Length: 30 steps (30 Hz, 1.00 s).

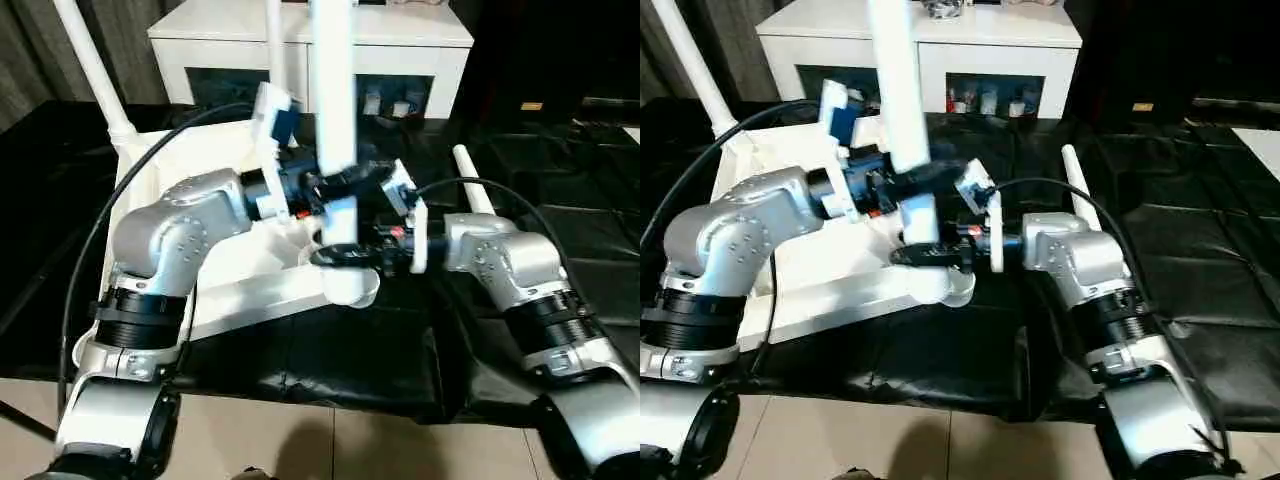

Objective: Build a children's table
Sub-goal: Rotate leg to tighten

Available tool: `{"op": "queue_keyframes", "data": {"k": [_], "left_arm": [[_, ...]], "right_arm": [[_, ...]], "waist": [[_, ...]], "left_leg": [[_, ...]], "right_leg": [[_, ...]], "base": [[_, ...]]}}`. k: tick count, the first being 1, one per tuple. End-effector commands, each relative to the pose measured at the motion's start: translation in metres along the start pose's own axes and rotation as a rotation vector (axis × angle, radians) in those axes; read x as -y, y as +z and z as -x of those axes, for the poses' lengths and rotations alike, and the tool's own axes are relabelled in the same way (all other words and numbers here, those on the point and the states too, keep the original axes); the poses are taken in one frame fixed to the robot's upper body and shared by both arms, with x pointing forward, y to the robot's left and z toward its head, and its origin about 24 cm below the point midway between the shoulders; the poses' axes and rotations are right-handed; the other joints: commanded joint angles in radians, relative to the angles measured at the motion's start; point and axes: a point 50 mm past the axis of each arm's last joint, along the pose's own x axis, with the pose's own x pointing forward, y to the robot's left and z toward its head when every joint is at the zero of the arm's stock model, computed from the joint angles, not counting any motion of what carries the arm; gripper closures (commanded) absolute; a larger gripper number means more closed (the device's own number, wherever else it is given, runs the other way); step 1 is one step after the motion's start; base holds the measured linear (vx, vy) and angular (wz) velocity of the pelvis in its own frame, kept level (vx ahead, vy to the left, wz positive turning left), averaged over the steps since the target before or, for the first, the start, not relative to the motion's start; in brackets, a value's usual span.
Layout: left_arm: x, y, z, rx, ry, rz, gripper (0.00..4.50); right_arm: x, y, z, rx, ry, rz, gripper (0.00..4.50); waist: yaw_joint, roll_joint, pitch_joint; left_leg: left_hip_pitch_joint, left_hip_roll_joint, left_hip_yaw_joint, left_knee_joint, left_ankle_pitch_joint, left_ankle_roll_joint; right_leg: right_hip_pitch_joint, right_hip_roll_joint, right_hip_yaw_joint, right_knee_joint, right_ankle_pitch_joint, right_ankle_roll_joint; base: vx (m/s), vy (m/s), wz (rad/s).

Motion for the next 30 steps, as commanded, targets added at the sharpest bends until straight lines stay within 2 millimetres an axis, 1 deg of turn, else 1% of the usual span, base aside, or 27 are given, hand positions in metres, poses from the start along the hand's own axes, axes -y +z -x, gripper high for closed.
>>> {"op": "queue_keyframes", "data": {"k": [1, 2, 3, 4, 5, 6, 7, 8, 9, 10, 11, 14, 15, 16, 17, 18, 19, 20, 22, 23, 24, 25, 26, 27, 28, 29, 30], "left_arm": [[-0.002, 0.007, 0.001, 0.05, 0.004, 0.03, 1.06], [-0.004, 0.01, 0.002, 0.07, 0.015, 0.036, 1.06], [-0.007, 0.015, 0.004, 0.121, 0.04, 0.034, 1.03], [-0.007, 0.016, 0.004, 0.134, 0.043, 0.037, 1.0], [-0.011, 0.025, 0.008, 0.219, 0.061, 0.059, 0.9], [-0.008, 0.027, 0.008, 0.243, 0.038, 0.053, 0.77], [-0.006, 0.028, 0.009, 0.251, 0.018, 0.047, 0.59], [-0.003, 0.029, 0.009, 0.26, -0.001, 0.048, 0.59], [-0.001, 0.03, 0.008, 0.273, -0.02, 0.048, 0.58], [0.003, 0.031, 0.007, 0.289, -0.048, 0.049, 0.57], [0.003, 0.031, 0.007, 0.29, -0.051, 0.049, 0.57], [0.005, 0.034, 0.007, 0.33, -0.062, 0.061, 0.57], [0.005, 0.04, 0.01, 0.395, -0.064, 0.079, 0.57], [0.003, 0.043, 0.013, 0.439, -0.048, 0.095, 0.57], [-0.002, 0.045, 0.015, 0.458, -0.004, 0.104, 0.57], [-0.003, 0.045, 0.015, 0.46, 0.004, 0.105, 0.57], [-0.011, 0.044, 0.015, 0.445, 0.097, 0.101, 0.57], [-0.016, 0.043, 0.015, 0.428, 0.15, 0.094, 0.57], [-0.04, 0.033, 0.017, 0.306, 0.406, 0.038, 0.57], [-0.047, 0.028, 0.018, 0.258, 0.486, 0.014, 0.57], [-0.049, 0.026, 0.018, 0.216, 0.509, -0.02, 0.57], [-0.048, 0.023, 0.015, 0.182, 0.508, -0.044, 0.57], [-0.046, 0.023, 0.013, 0.172, 0.499, -0.054, 0.57], [-0.045, 0.023, 0.011, 0.162, 0.492, -0.063, 0.57], [-0.043, 0.022, 0.009, 0.153, 0.483, -0.072, 0.57], [-0.041, 0.022, 0.007, 0.147, 0.474, -0.077, 0.57], [-0.036, 0.022, 0.002, 0.131, 0.443, -0.092, 0.57]], "right_arm": [[0.002, 0.016, 0.013, 0.077, -0.067, 0.025, 2.53], [0.002, 0.016, 0.013, 0.082, -0.069, 0.022, 2.53], [0.001, 0.016, 0.015, 0.095, -0.071, 0.017, 2.54], [0.001, 0.016, 0.016, 0.098, -0.072, 0.015, 2.56], [0.001, 0.015, 0.018, 0.117, -0.085, 0.005, 2.57], [0.001, 0.014, 0.019, 0.12, -0.092, 0.001, 2.58], [0.001, 0.013, 0.02, 0.12, -0.097, -0.001, 2.59], [0.001, 0.012, 0.02, 0.121, -0.1, -0.003, 2.59], [0.001, 0.011, 0.02, 0.122, -0.102, -0.005, 2.59], [0.002, 0.011, 0.02, 0.124, -0.112, -0.006, 2.59], [0.002, 0.011, 0.02, 0.124, -0.113, -0.006, 2.59], [0.004, 0.011, 0.021, 0.136, -0.139, -0.007, 2.6], [0.005, 0.012, 0.021, 0.146, -0.157, -0.009, 2.6], [0.005, 0.012, 0.021, 0.148, -0.163, -0.008, 2.6], [0.005, 0.012, 0.021, 0.148, -0.164, -0.008, 2.6], [0.005, 0.012, 0.021, 0.148, -0.164, -0.008, 2.61], [0.005, 0.012, 0.021, 0.145, -0.161, -0.006, 2.61], [0.005, 0.012, 0.021, 0.143, -0.159, -0.005, 2.61], [0.003, 0.011, 0.018, 0.134, -0.144, -0.002, 2.61], [0.002, 0.011, 0.017, 0.13, -0.138, -0.001, 2.61], [0.002, 0.01, 0.016, 0.126, -0.134, 0.001, 2.61], [0.001, 0.009, 0.014, 0.118, -0.131, 0.004, 2.61], [0.001, 0.009, 0.014, 0.115, -0.13, 0.005, 2.61], [0.001, 0.008, 0.013, 0.112, -0.129, 0.006, 2.61], [0.001, 0.008, 0.013, 0.109, -0.129, 0.008, 2.61], [0.001, 0.008, 0.012, 0.108, -0.13, 0.008, 2.61], [0.001, 0.007, 0.012, 0.105, -0.13, 0.009, 2.61]], "waist": [[0.003, -0.011, -0.08], [0.004, -0.007, -0.08], [0.005, -0.009, -0.08], [0.006, -0.009, -0.079], [0.007, -0.009, -0.08], [0.008, -0.01, -0.08], [0.01, -0.006, -0.082], [0.009, -0.007, -0.082], [0.01, -0.004, -0.082], [0.011, -0.006, -0.083], [0.011, -0.005, -0.082], [0.01, -0.006, -0.079], [0.01, -0.004, -0.079], [0.01, -0.004, -0.079], [0.008, -0.005, -0.079], [0.008, -0.005, -0.079], [0.008, -0.006, -0.08], [0.006, -0.008, -0.079], [0.006, -0.009, -0.078], [0.006, -0.007, -0.079], [0.005, -0.007, -0.077], [0.007, -0.006, -0.08], [0.007, -0.006, -0.08], [0.008, -0.006, -0.083], [0.01, -0.006, -0.086], [0.011, -0.006, -0.086], [0.012, -0.003, -0.086]], "left_leg": [[0.023, 0.053, -0.029, -0.076, -0.154, 0.018], [0.024, 0.052, -0.029, -0.076, -0.156, 0.017], [0.025, 0.053, -0.029, -0.077, -0.158, 0.015], [0.026, 0.053, -0.029, -0.077, -0.161, 0.013], [0.025, 0.051, -0.029, -0.076, -0.164, 0.01], [0.025, 0.05, -0.028, -0.076, -0.166, 0.01], [0.024, 0.052, -0.03, -0.076, -0.164, 0.009], [0.023, 0.052, -0.03, -0.076, -0.161, 0.011], [0.022, 0.052, -0.03, -0.076, -0.154, 0.013], [0.023, 0.052, -0.029, -0.076, -0.153, 0.014], [0.022, 0.053, -0.03, -0.076, -0.155, 0.015], [0.023, 0.053, -0.029, -0.077, -0.173, 0.013], [0.023, 0.052, -0.029, -0.078, -0.184, 0.003], [0.023, 0.052, -0.03, -0.078, -0.185, 0.0], [0.024, 0.053, -0.032, -0.079, -0.195, -0.003], [0.024, 0.052, -0.031, -0.079, -0.195, -0.001], [0.023, 0.051, -0.031, -0.079, -0.192, 0.001], [0.024, 0.05, -0.032, -0.079, -0.191, 0.009], [0.024, 0.051, -0.034, -0.081, -0.192, 0.01], [0.026, 0.051, -0.036, -0.082, -0.195, 0.009], [0.025, 0.051, -0.037, -0.084, -0.2, 0.008], [0.028, 0.054, -0.038, -0.084, -0.186, -0.003], [0.028, 0.054, -0.038, -0.084, -0.186, -0.003], [0.026, 0.056, -0.036, -0.081, -0.155, -0.003], [0.025, 0.055, -0.034, -0.078, -0.13, 0.004], [0.024, 0.055, -0.033, -0.077, -0.122, 0.01], [0.023, 0.054, -0.033, -0.076, -0.116, 0.015]], "right_leg": [[0.056, -0.058, 0.043, -0.062, -0.178, -0.248], [0.054, -0.059, 0.043, -0.063, -0.18, -0.247], [0.054, -0.059, 0.043, -0.064, -0.183, -0.246], [0.054, -0.058, 0.043, -0.065, -0.186, -0.246], [0.056, -0.058, 0.043, -0.066, -0.186, -0.246], [0.056, -0.059, 0.043, -0.067, -0.187, -0.246], [0.057, -0.059, 0.041, -0.065, -0.175, -0.244], [0.057, -0.058, 0.041, -0.064, -0.168, -0.245], [0.057, -0.058, 0.041, -0.063, -0.156, -0.248], [0.057, -0.058, 0.041, -0.062, -0.151, -0.253], [0.057, -0.059, 0.041, -0.062, -0.154, -0.256], [0.056, -0.058, 0.041, -0.066, -0.182, -0.249], [0.057, -0.06, 0.042, -0.069, -0.2, -0.247], [0.057, -0.06, 0.041, -0.068, -0.2, -0.248], [0.057, -0.058, 0.041, -0.068, -0.192, -0.246], [0.058, -0.058, 0.041, -0.068, -0.193, -0.243], [0.058, -0.057, 0.041, -0.068, -0.193, -0.24], [0.057, -0.056, 0.042, -0.07, -0.2, -0.22], [0.057, -0.056, 0.042, -0.073, -0.213, -0.202], [0.056, -0.056, 0.043, -0.074, -0.231, -0.176], [0.056, -0.056, 0.043, -0.077, -0.243, -0.166], [0.056, -0.06, 0.043, -0.074, -0.238, -0.161], [0.056, -0.06, 0.043, -0.074, -0.238, -0.161], [0.054, -0.06, 0.041, -0.068, -0.18, -0.193], [0.054, -0.06, 0.041, -0.061, -0.129, -0.218], [0.054, -0.06, 0.041, -0.059, -0.11, -0.229], [0.055, -0.06, 0.041, -0.057, -0.095, -0.238]], "base": [[0.0, 0.0, 0.0], [0.0, 0.0, 0.0], [0.0, 0.0, 0.0], [0.0, 0.0, 0.0], [0.0, 0.0, 0.0], [0.0, 0.0, 0.0], [0.0, 0.0, 0.0], [0.0, 0.0, 0.0], [0.0, 0.0, 0.0], [0.0, 0.0, 0.0], [0.0, 0.0, 0.0], [0.0, 0.0, 0.0], [0.0, 0.0, 0.0], [0.0, 0.0, 0.0], [0.0, 0.0, 0.0], [0.0, 0.0, 0.0], [0.0, 0.0, 0.0], [0.0, 0.0, 0.0], [0.0, 0.0, 0.0], [0.0, 0.0, 0.0], [0.0, 0.0, 0.0], [0.0, 0.0, 0.0], [0.0, 0.0, 0.0], [0.0, 0.0, 0.0], [0.0, 0.0, 0.0], [0.0, 0.0, 0.0], [0.0, 0.0, 0.0]]}}
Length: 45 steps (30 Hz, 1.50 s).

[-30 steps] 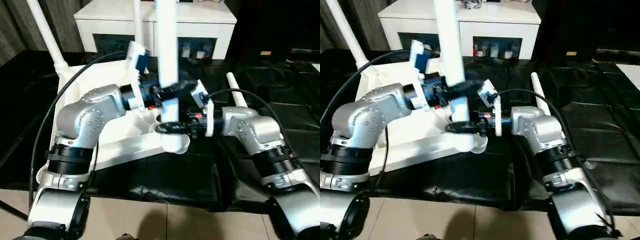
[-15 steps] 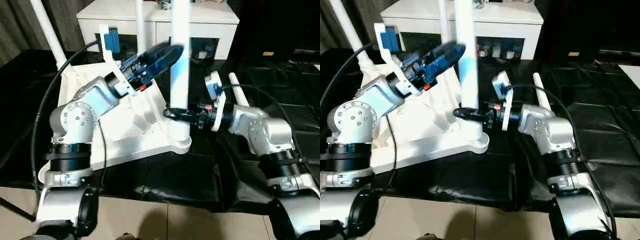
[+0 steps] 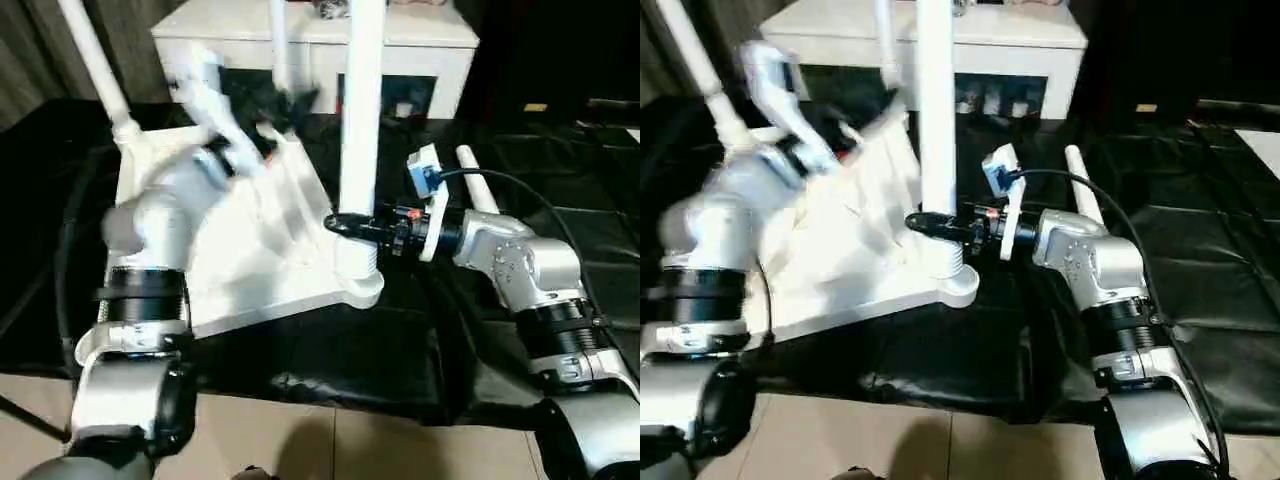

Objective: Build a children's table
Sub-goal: Rotate leg to tighten

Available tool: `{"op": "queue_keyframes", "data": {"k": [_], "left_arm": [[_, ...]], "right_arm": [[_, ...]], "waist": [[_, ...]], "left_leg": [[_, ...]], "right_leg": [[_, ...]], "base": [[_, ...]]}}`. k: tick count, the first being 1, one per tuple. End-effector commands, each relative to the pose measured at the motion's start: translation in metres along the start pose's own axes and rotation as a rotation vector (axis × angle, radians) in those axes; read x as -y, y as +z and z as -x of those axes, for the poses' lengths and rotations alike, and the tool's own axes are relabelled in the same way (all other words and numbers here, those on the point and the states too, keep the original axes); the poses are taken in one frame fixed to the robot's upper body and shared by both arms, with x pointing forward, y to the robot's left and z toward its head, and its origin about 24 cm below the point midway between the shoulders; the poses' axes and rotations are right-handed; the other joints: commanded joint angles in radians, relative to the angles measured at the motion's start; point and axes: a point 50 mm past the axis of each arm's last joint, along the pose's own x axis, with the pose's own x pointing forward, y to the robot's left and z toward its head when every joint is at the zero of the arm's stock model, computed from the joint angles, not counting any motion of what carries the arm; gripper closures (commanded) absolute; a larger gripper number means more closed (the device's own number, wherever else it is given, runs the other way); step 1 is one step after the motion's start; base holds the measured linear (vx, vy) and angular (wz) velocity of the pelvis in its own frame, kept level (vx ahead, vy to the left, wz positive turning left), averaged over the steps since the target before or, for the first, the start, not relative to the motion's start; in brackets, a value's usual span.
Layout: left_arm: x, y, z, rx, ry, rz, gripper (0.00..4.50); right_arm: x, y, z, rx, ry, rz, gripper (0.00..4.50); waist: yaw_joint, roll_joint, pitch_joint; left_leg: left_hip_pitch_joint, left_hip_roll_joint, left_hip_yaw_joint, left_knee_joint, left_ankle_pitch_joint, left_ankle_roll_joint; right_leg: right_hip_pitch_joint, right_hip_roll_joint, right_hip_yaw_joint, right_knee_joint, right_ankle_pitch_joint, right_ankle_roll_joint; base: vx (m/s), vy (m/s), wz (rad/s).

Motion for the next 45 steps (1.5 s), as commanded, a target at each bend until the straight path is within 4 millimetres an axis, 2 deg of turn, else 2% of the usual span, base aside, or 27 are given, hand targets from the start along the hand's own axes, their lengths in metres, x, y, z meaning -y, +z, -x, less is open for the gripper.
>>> {"op": "queue_keyframes", "data": {"k": [1, 4, 7, 8, 12, 17, 23, 27, 30, 31, 33, 34, 35, 36, 37, 38, 40, 41, 42, 43, 45], "left_arm": [[0.015, 0.003, -0.005, -0.017, -0.065, -0.056, 0.57], [0.034, 0.005, -0.01, -0.011, -0.167, -0.051, 0.57], [0.054, 0.009, -0.014, 0.002, -0.275, -0.049, 0.57], [0.056, 0.009, -0.015, 0.002, -0.286, -0.05, 0.57], [0.059, 0.007, -0.016, -0.009, -0.303, -0.064, 0.57], [0.06, 0.006, -0.016, -0.012, -0.303, -0.066, 0.57], [0.041, 0.016, -0.012, 0.047, -0.175, -0.096, 0.57], [0.009, 0.021, 0.008, 0.026, -0.028, -0.234, 0.57], [-0.001, 0.015, 0.018, -0.025, -0.003, -0.311, 0.57], [-0.006, 0.006, 0.028, -0.078, -0.026, -0.37, 0.57], [-0.01, -0.005, 0.036, -0.133, -0.049, -0.393, 0.57], [-0.013, -0.028, 0.048, -0.245, -0.126, -0.407, 0.57], [-0.013, -0.028, 0.048, -0.245, -0.126, -0.407, 0.57], [-0.013, -0.028, 0.048, -0.245, -0.126, -0.407, 0.57], [-0.013, -0.053, 0.059, -0.383, -0.221, -0.411, 0.4], [-0.013, -0.055, 0.06, -0.395, -0.23, -0.412, 0.29], [-0.014, -0.082, 0.07, -0.531, -0.287, -0.422, 0.29], [-0.015, -0.092, 0.074, -0.573, -0.301, -0.428, 0.19], [-0.017, -0.099, 0.074, -0.584, -0.3, -0.428, 0.19], [-0.018, -0.101, 0.074, -0.581, -0.293, -0.433, 0.03], [-0.019, -0.107, 0.073, -0.592, -0.308, -0.446, 0.0]], "right_arm": [[-0.004, 0.005, -0.001, 0.001, 0.012, 0.043, 2.61], [-0.004, 0.003, -0.001, -0.01, 0.007, 0.046, 2.61], [-0.004, 0.0, -0.001, -0.026, 0.002, 0.05, 2.61], [-0.003, -0.001, -0.001, -0.029, 0.002, 0.05, 2.61], [-0.004, -0.002, -0.003, -0.035, 0.003, 0.052, 2.61], [-0.004, -0.003, -0.003, -0.039, 0.004, 0.055, 2.61], [-0.002, -0.002, -0.001, -0.034, -0.021, 0.067, 2.62], [0.012, -0.001, 0.005, -0.044, -0.197, 0.157, 2.62], [0.016, -0.003, 0.006, -0.04, -0.261, 0.173, 2.62], [0.021, -0.005, 0.007, -0.024, -0.315, 0.172, 2.62], [0.023, -0.005, 0.008, -0.023, -0.343, 0.176, 2.62], [0.027, -0.007, 0.01, -0.033, -0.38, 0.187, 2.62], [0.027, -0.007, 0.01, -0.033, -0.38, 0.187, 2.62], [0.027, -0.007, 0.01, -0.033, -0.38, 0.187, 2.62], [0.028, -0.009, 0.012, -0.04, -0.387, 0.186, 2.62], [0.028, -0.009, 0.012, -0.041, -0.387, 0.186, 2.62], [0.027, -0.012, 0.011, -0.058, -0.374, 0.199, 2.62], [0.027, -0.012, 0.011, -0.063, -0.369, 0.205, 2.62], [0.026, -0.012, 0.01, -0.065, -0.361, 0.208, 2.62], [0.026, -0.012, 0.01, -0.066, -0.354, 0.211, 2.62], [0.025, -0.012, 0.009, -0.073, -0.344, 0.218, 2.62]], "waist": [[0.003, -0.006, -0.088], [0.007, -0.004, -0.086], [0.007, -0.005, -0.082], [0.004, -0.005, -0.078], [0.003, -0.005, -0.077], [0.001, -0.006, -0.081], [0.001, -0.004, -0.08], [-0.006, -0.005, -0.078], [-0.013, -0.004, -0.079], [-0.017, -0.003, -0.08], [-0.021, -0.001, -0.08], [-0.02, -0.001, -0.081], [-0.017, -0.008, -0.08], [-0.017, -0.002, -0.08], [-0.015, -0.001, -0.08], [-0.015, -0.001, -0.077], [-0.016, -0.004, -0.077], [-0.017, 0.002, -0.075], [-0.02, -0.002, -0.074], [-0.021, -0.002, -0.074], [-0.02, -0.003, -0.076]], "left_leg": [[0.026, 0.055, -0.03, -0.073, -0.094, 0.029], [0.025, 0.055, -0.029, -0.073, -0.109, 0.034], [0.025, 0.055, -0.03, -0.076, -0.146, 0.022], [0.026, 0.056, -0.031, -0.079, -0.176, 0.012], [0.027, 0.055, -0.033, -0.082, -0.2, -0.002], [0.026, 0.054, -0.033, -0.08, -0.166, 0.005], [0.028, 0.054, -0.033, -0.081, -0.178, 0.004], [0.027, 0.054, -0.036, -0.085, -0.192, -0.018], [0.028, 0.053, -0.036, -0.085, -0.19, -0.026], [0.026, 0.054, -0.035, -0.086, -0.182, -0.023], [0.028, 0.053, -0.032, -0.086, -0.179, -0.022], [0.03, 0.053, -0.031, -0.085, -0.174, -0.023], [0.03, 0.054, -0.03, -0.087, -0.178, -0.018], [0.034, 0.054, -0.027, -0.086, -0.188, -0.022], [0.036, 0.054, -0.027, -0.087, -0.189, -0.025], [0.032, 0.055, -0.03, -0.092, -0.205, -0.026], [0.035, 0.057, -0.03, -0.093, -0.222, -0.035], [0.034, 0.056, -0.03, -0.094, -0.236, -0.038], [0.033, 0.054, -0.03, -0.095, -0.248, -0.041], [0.033, 0.054, -0.03, -0.095, -0.25, -0.043], [0.033, 0.055, -0.031, -0.094, -0.242, -0.043]], "right_leg": [[0.057, -0.061, 0.041, -0.05, -0.053, -0.258], [0.058, -0.063, 0.041, -0.052, -0.068, -0.266], [0.058, -0.064, 0.042, -0.058, -0.128, -0.259], [0.056, -0.063, 0.042, -0.064, -0.174, -0.249], [0.057, -0.063, 0.042, -0.069, -0.21, -0.227], [0.058, -0.061, 0.043, -0.063, -0.156, -0.231], [0.057, -0.061, 0.042, -0.067, -0.174, -0.231], [0.053, -0.061, 0.042, -0.067, -0.205, -0.203], [0.054, -0.061, 0.043, -0.065, -0.201, -0.202], [0.053, -0.063, 0.044, -0.064, -0.199, -0.202], [0.05, -0.058, 0.044, -0.063, -0.187, -0.206], [0.049, -0.059, 0.044, -0.061, -0.178, -0.21], [0.047, -0.06, 0.045, -0.061, -0.186, -0.212], [0.044, -0.058, 0.046, -0.061, -0.185, -0.217], [0.043, -0.058, 0.046, -0.062, -0.182, -0.219], [0.045, -0.057, 0.045, -0.061, -0.195, -0.215], [0.044, -0.059, 0.046, -0.061, -0.194, -0.214], [0.043, -0.059, 0.047, -0.062, -0.205, -0.208], [0.045, -0.06, 0.049, -0.065, -0.215, -0.204], [0.047, -0.061, 0.05, -0.066, -0.217, -0.203], [0.048, -0.062, 0.05, -0.066, -0.207, -0.205]], "base": [[0.0, 0.0, 0.0], [0.0, 0.0, 0.0], [0.0, 0.0, 0.0], [0.0, 0.0, 0.0], [0.0, 0.0, 0.0], [0.0, 0.0, 0.0], [0.0, 0.0, 0.0], [0.0, 0.0, 0.0], [0.0, 0.0, 0.0], [0.0, 0.0, 0.0], [0.0, 0.0, 0.0], [0.0, 0.0, 0.0], [0.0, 0.0, 0.0], [0.0, 0.0, 0.0], [0.0, 0.0, 0.0], [0.0, 0.0, 0.0], [0.0, 0.0, 0.0], [0.0, 0.0, 0.0], [0.0, 0.0, 0.0], [0.0, 0.0, 0.0], [0.0, 0.0, 0.0]]}}
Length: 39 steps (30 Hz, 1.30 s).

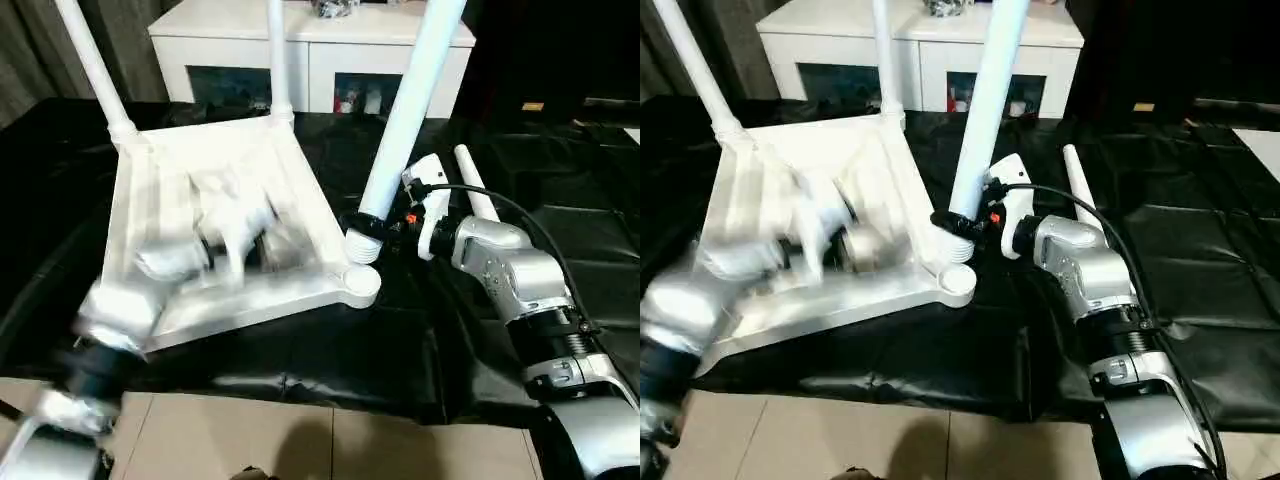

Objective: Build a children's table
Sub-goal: Rotate leg to tighten

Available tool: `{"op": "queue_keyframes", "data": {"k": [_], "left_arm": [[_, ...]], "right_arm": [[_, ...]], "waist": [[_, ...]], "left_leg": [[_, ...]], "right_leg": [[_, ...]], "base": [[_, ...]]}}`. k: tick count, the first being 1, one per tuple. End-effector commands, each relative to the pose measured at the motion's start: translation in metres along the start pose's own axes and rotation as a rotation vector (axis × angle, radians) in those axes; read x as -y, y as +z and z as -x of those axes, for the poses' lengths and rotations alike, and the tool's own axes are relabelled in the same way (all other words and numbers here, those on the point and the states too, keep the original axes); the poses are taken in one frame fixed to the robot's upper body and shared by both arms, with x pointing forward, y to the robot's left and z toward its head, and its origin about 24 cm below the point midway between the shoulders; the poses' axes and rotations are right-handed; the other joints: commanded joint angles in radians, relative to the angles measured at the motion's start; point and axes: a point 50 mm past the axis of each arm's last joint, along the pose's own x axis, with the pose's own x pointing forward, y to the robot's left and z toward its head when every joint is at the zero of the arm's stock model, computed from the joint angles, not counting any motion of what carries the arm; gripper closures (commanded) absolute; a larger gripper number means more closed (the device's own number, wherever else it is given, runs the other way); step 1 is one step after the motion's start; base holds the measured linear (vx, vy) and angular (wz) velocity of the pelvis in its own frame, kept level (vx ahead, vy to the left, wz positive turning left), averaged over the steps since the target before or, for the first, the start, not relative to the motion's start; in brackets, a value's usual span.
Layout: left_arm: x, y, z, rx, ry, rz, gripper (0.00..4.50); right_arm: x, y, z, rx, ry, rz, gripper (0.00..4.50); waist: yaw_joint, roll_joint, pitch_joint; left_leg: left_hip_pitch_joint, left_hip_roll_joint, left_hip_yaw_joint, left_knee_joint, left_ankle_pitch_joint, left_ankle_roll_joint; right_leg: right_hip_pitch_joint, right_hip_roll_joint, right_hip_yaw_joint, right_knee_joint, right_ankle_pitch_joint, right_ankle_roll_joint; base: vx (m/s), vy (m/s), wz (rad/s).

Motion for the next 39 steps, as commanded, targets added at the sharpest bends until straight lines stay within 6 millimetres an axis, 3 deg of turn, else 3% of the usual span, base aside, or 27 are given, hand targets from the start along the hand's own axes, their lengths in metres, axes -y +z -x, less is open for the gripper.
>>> {"op": "queue_keyframes", "data": {"k": [1, 3, 5, 8, 9, 16, 17, 21, 22, 30, 39], "left_arm": [[-0.003, 0.004, 0.0, -0.003, -0.006, -0.056, 0.0], [-0.003, -0.004, -0.003, -0.041, -0.04, -0.066, 0.0], [-0.004, -0.009, -0.005, -0.064, -0.06, -0.059, 0.33], [-0.006, -0.017, -0.007, -0.102, -0.091, -0.052, 0.34], [-0.005, -0.021, -0.007, -0.119, -0.111, -0.05, 0.51], [-0.006, -0.026, -0.009, -0.139, -0.114, -0.034, 1.0], [-0.007, -0.028, -0.009, -0.145, -0.107, -0.033, 1.18], [-0.011, -0.031, -0.01, -0.162, -0.089, -0.031, 1.2], [-0.012, -0.032, -0.01, -0.166, -0.087, -0.03, 1.51], [-0.012, -0.037, -0.009, -0.195, -0.108, 0.016, 2.03], [-0.007, -0.041, -0.005, -0.238, -0.153, 0.075, 2.83]], "right_arm": [[-0.001, 0.003, 0.001, 0.009, 0.012, 0.028, 2.62], [-0.003, 0.001, 0.0, -0.001, 0.035, 0.047, 2.62], [-0.005, 0.0, -0.001, -0.009, 0.055, 0.057, 2.62], [-0.007, -0.002, 0.0, -0.021, 0.075, 0.063, 2.62], [-0.008, -0.003, 0.0, -0.025, 0.081, 0.062, 2.62], [-0.008, -0.007, 0.003, -0.045, 0.089, 0.067, 2.62], [-0.008, -0.008, 0.003, -0.049, 0.092, 0.069, 2.62], [-0.008, -0.01, 0.004, -0.06, 0.094, 0.077, 2.62], [-0.008, -0.01, 0.003, -0.062, 0.093, 0.078, 2.62], [-0.007, -0.012, 0.002, -0.072, 0.084, 0.086, 2.62], [-0.005, -0.014, 0.001, -0.074, 0.064, 0.088, 2.62]], "waist": [[-0.001, 0.0, -0.078], [-0.003, -0.001, -0.076], [-0.002, 0.003, -0.078], [-0.001, 0.002, -0.079], [-0.001, 0.007, -0.079], [-0.001, 0.009, -0.079], [-0.001, 0.008, -0.078], [0.0, 0.006, -0.078], [0.0, 0.005, -0.079], [-0.002, 0.004, -0.074], [-0.002, 0.002, -0.077]], "left_leg": [[0.029, 0.055, -0.032, -0.092, -0.242, -0.04], [0.03, 0.054, -0.031, -0.093, -0.25, -0.036], [0.031, 0.055, -0.031, -0.092, -0.249, -0.036], [0.032, 0.056, -0.032, -0.093, -0.243, -0.033], [0.031, 0.055, -0.031, -0.092, -0.24, -0.032], [0.033, 0.057, -0.031, -0.093, -0.256, -0.037], [0.033, 0.057, -0.031, -0.093, -0.26, -0.036], [0.033, 0.057, -0.032, -0.093, -0.268, -0.035], [0.032, 0.057, -0.033, -0.094, -0.265, -0.036], [0.036, 0.06, -0.035, -0.098, -0.301, -0.043], [0.035, 0.059, -0.032, -0.096, -0.26, -0.03]], "right_leg": [[0.049, -0.063, 0.049, -0.068, -0.205, -0.207], [0.047, -0.061, 0.048, -0.07, -0.213, -0.21], [0.048, -0.063, 0.049, -0.068, -0.213, -0.211], [0.049, -0.063, 0.048, -0.067, -0.189, -0.22], [0.048, -0.061, 0.048, -0.066, -0.181, -0.224], [0.05, -0.064, 0.048, -0.064, -0.163, -0.247], [0.05, -0.063, 0.048, -0.065, -0.168, -0.246], [0.051, -0.065, 0.048, -0.07, -0.186, -0.24], [0.053, -0.065, 0.048, -0.068, -0.184, -0.24], [0.048, -0.067, 0.05, -0.074, -0.254, -0.231], [0.051, -0.067, 0.05, -0.069, -0.197, -0.25]], "base": [[0.0, 0.0, 0.0], [0.0, 0.0, 0.0], [0.0, 0.0, 0.0], [0.0, 0.0, 0.0], [0.0, 0.0, 0.0], [0.0, 0.0, 0.0], [0.0, 0.0, 0.0], [0.0, 0.0, 0.0], [0.0, 0.0, 0.0], [0.0, 0.0, 0.0], [0.0, 0.0, 0.0]]}}
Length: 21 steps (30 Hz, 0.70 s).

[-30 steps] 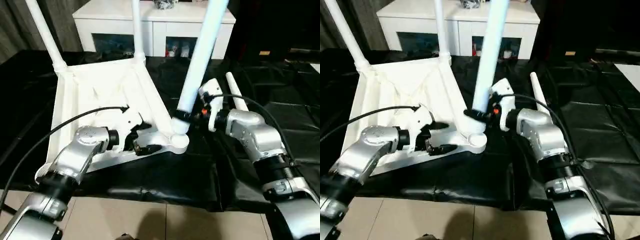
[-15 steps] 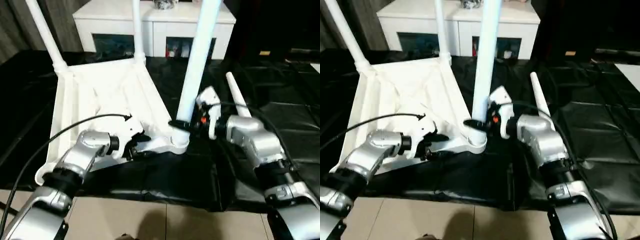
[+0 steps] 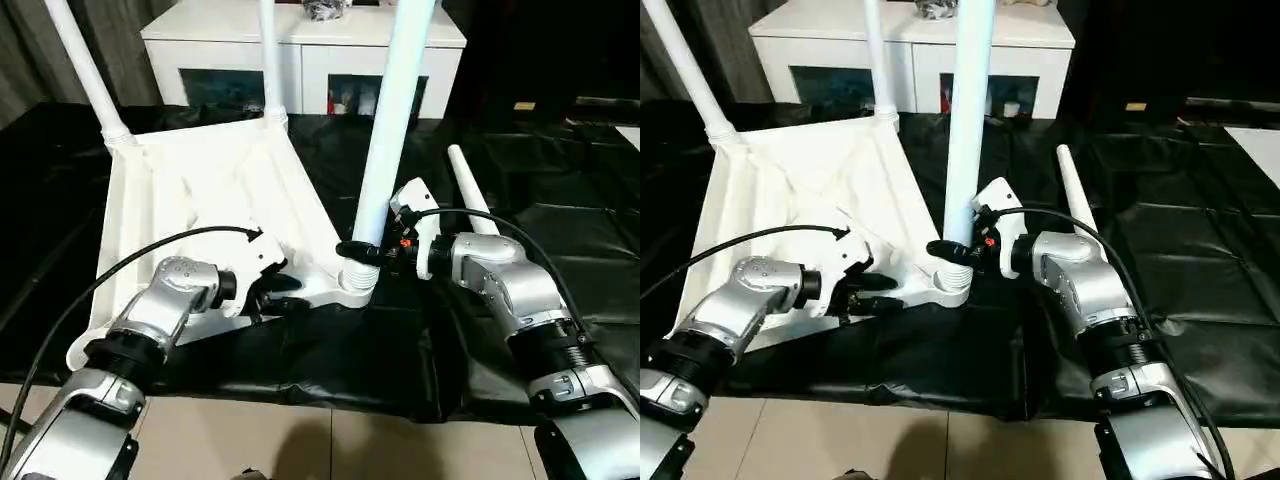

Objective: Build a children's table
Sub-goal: Rotate leg to tighten

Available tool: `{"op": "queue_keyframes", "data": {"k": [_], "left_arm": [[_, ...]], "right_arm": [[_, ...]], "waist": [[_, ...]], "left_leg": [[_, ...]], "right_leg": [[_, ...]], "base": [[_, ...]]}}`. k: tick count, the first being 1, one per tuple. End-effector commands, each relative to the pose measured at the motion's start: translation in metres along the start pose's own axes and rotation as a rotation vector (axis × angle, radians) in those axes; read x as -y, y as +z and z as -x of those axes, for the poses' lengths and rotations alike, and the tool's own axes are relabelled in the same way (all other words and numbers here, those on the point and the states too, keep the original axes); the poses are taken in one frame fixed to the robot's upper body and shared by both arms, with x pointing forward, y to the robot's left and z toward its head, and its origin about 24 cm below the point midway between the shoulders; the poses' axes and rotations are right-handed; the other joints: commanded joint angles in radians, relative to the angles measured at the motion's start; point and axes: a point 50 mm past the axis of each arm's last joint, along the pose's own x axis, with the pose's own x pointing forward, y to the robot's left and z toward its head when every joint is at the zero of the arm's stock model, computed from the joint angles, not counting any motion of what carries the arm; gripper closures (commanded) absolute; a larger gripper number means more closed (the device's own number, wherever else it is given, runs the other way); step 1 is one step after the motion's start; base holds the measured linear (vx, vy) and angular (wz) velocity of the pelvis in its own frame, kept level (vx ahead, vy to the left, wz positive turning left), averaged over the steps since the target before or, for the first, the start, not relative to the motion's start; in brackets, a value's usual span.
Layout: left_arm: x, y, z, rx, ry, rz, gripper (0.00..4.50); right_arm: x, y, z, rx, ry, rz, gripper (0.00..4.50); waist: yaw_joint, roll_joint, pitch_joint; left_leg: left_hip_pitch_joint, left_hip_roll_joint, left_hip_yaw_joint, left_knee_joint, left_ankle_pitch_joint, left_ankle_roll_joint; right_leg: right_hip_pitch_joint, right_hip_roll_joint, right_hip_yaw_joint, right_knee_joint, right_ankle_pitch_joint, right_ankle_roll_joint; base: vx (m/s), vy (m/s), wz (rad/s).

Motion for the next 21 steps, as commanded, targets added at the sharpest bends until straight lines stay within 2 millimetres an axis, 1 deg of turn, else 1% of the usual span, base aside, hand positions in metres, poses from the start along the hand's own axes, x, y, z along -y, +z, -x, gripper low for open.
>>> {"op": "queue_keyframes", "data": {"k": [1, 6, 7, 8, 9, 11, 12, 15, 17, 19, 21], "left_arm": [[0.002, -0.009, 0.001, -0.041, -0.011, 0.031, 2.94], [0.005, -0.013, 0.004, -0.078, -0.036, 0.041, 3.4], [0.005, -0.014, 0.004, -0.084, -0.039, 0.039, 3.4], [0.006, -0.014, 0.004, -0.088, -0.039, 0.036, 3.5], [0.006, -0.014, 0.005, -0.089, -0.037, 0.039, 3.7], [0.006, -0.015, 0.006, -0.097, -0.033, 0.038, 3.86], [0.006, -0.015, 0.006, -0.102, -0.032, 0.037, 3.86], [0.008, -0.017, 0.008, -0.108, -0.032, 0.038, 4.22], [0.008, -0.018, 0.008, -0.107, -0.032, 0.036, 4.25], [0.008, -0.018, 0.008, -0.105, -0.033, 0.032, 4.41], [0.011, -0.017, 0.005, -0.081, -0.039, 0.02, 4.41]], "right_arm": [[0.002, 0.007, 0.0, 0.017, -0.007, 0.025, 2.62], [0.002, 0.005, -0.004, 0.017, -0.017, 0.018, 2.62], [0.002, 0.004, -0.004, 0.019, -0.018, 0.015, 2.62], [0.003, 0.005, -0.005, 0.022, -0.019, 0.011, 2.62], [0.003, 0.005, -0.006, 0.025, -0.019, 0.009, 2.62], [0.002, 0.005, -0.008, 0.029, -0.019, 0.005, 2.62], [0.002, 0.005, -0.008, 0.029, -0.019, 0.005, 2.62], [0.002, 0.005, -0.01, 0.031, -0.015, 0.003, 2.62], [0.002, 0.005, -0.011, 0.032, -0.013, 0.002, 2.62], [0.002, 0.005, -0.012, 0.034, -0.01, 0.0, 2.62], [0.0, 0.005, -0.013, 0.035, -0.003, -0.005, 2.62]], "waist": [[-0.001, 0.002, -0.076], [-0.004, 0.003, -0.075], [-0.004, 0.003, -0.075], [-0.005, 0.003, -0.075], [-0.005, 0.003, -0.075], [-0.005, 0.003, -0.075], [-0.006, 0.003, -0.075], [-0.006, 0.004, -0.072], [-0.006, 0.002, -0.072], [-0.006, 0.002, -0.072], [-0.007, 0.003, -0.074]], "left_leg": [[0.026, 0.059, -0.033, -0.09, -0.263, -0.026], [0.027, 0.06, -0.034, -0.091, -0.271, -0.028], [0.026, 0.06, -0.034, -0.092, -0.271, -0.028], [0.027, 0.06, -0.034, -0.092, -0.271, -0.028], [0.028, 0.06, -0.033, -0.092, -0.275, -0.028], [0.028, 0.061, -0.033, -0.093, -0.277, -0.028], [0.028, 0.06, -0.033, -0.093, -0.276, -0.028], [0.03, 0.061, -0.034, -0.095, -0.296, -0.033], [0.029, 0.061, -0.034, -0.096, -0.3, -0.035], [0.029, 0.061, -0.035, -0.096, -0.296, -0.036], [0.028, 0.061, -0.034, -0.095, -0.279, -0.031]], "right_leg": [[0.047, -0.068, 0.049, -0.069, -0.208, -0.249], [0.047, -0.068, 0.049, -0.071, -0.215, -0.249], [0.046, -0.067, 0.049, -0.07, -0.212, -0.249], [0.046, -0.068, 0.05, -0.07, -0.211, -0.25], [0.045, -0.066, 0.049, -0.071, -0.215, -0.249], [0.046, -0.067, 0.049, -0.071, -0.216, -0.249], [0.045, -0.067, 0.05, -0.07, -0.213, -0.251], [0.043, -0.067, 0.05, -0.074, -0.244, -0.243], [0.044, -0.067, 0.051, -0.075, -0.254, -0.239], [0.044, -0.068, 0.051, -0.075, -0.253, -0.237], [0.044, -0.066, 0.051, -0.072, -0.224, -0.241]], "base": [[0.0, 0.0, 0.0], [0.0, 0.0, 0.0], [0.0, 0.0, 0.0], [0.0, 0.0, 0.0], [0.0, 0.0, 0.0], [0.0, 0.0, 0.0], [0.0, 0.0, 0.0], [0.0, 0.0, 0.0], [0.0, 0.0, 0.0], [0.0, 0.0, 0.0], [0.0, 0.0, 0.0]]}}
